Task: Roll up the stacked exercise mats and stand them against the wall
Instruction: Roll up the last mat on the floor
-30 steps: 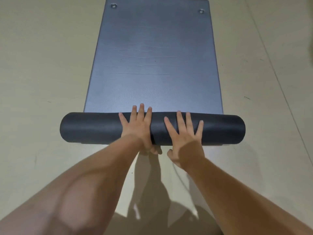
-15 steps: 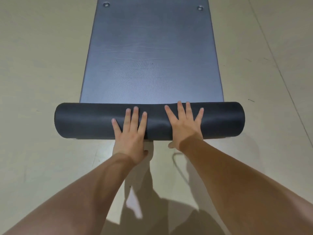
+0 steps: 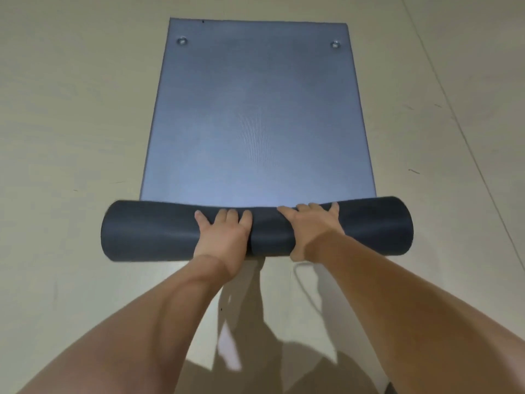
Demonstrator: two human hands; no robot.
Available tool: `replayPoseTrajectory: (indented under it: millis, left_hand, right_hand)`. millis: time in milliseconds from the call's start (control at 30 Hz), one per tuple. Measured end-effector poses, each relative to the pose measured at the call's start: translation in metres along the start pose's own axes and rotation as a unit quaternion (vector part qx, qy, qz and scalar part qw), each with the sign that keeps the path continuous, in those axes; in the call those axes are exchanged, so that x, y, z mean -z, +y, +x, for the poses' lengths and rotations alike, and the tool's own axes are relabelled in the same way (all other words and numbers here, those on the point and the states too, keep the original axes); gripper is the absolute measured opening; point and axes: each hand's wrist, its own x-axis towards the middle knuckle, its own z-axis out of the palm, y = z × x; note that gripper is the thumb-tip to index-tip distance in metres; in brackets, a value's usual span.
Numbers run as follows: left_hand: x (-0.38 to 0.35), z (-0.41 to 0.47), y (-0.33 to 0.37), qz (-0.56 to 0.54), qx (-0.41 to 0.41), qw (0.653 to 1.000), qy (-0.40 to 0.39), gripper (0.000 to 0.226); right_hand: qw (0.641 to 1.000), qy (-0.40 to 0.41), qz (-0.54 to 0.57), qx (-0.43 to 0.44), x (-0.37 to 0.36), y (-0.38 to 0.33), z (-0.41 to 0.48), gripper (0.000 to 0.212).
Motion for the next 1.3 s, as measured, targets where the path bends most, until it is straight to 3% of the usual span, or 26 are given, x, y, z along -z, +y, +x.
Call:
replayPoseTrajectory:
  millis: [133, 200, 267, 367, 467, 567, 633, 767, 833, 933, 1067, 1233, 1300]
  left_hand:
    - [-0.004, -0.041, 0.011, -0.022, -0.024, 0.995, -0.094, 0.068]
    - [-0.005, -0.051, 0.010, -0.039, -0.030, 0.992, -0.117, 0.057]
    - [0.000, -0.047, 0.005, -0.062, -0.043, 0.987, -0.138, 0.053]
    - [0.019, -0.023, -0.005, -0.101, -0.056, 0.973, -0.198, 0.064]
    - [0.027, -0.004, -0.007, -0.127, -0.056, 0.962, -0.236, 0.075]
    - [0.021, -0.008, -0.006, -0.089, -0.032, 0.974, -0.205, 0.098]
    - [0.012, -0.021, -0.009, -0.069, -0.010, 0.988, -0.136, 0.110]
    - [-0.028, -0.062, -0.012, -0.053, 0.004, 0.987, 0.150, 0.084]
    - [-0.053, -0.075, -0.003, -0.047, -0.013, 0.974, 0.223, 0.074]
    - [-0.073, -0.076, 0.016, -0.044, -0.016, 0.984, 0.173, 0.081]
    - [-0.056, -0.049, 0.021, -0.050, 0.028, 0.996, 0.065, 0.127]
    - [-0.023, -0.001, 0.006, -0.078, 0.029, 0.996, 0.039, 0.156]
    - [-0.004, 0.024, -0.002, -0.067, 0.028, 0.997, 0.026, 0.163]
  right_hand:
    - [0.995, -0.097, 0.025, 0.011, -0.012, -0.003, -0.037, 0.095]
    - [0.993, -0.104, 0.043, 0.022, -0.016, -0.003, -0.055, 0.094]
    - [0.998, -0.033, 0.042, 0.032, -0.029, -0.006, -0.073, 0.100]
    - [0.986, 0.155, 0.026, 0.048, -0.074, -0.015, -0.096, 0.109]
    - [0.977, 0.211, 0.027, 0.019, -0.112, -0.030, -0.107, 0.118]
    - [0.977, 0.210, 0.027, -0.012, -0.122, -0.036, -0.098, 0.120]
    - [0.977, 0.208, 0.027, -0.024, -0.116, -0.037, -0.087, 0.118]
    - [0.984, 0.173, 0.021, -0.040, -0.080, -0.028, -0.061, 0.109]
    - [0.985, 0.161, 0.021, -0.051, -0.056, -0.023, -0.045, 0.104]
    - [0.984, 0.160, 0.049, -0.062, -0.029, -0.016, -0.017, 0.100]
    - [0.968, 0.236, 0.075, -0.045, -0.013, -0.012, -0.002, 0.090]
    - [0.919, 0.387, 0.080, -0.015, -0.034, -0.016, -0.012, 0.082]
    - [0.922, 0.383, 0.050, -0.015, -0.046, -0.012, -0.011, 0.093]
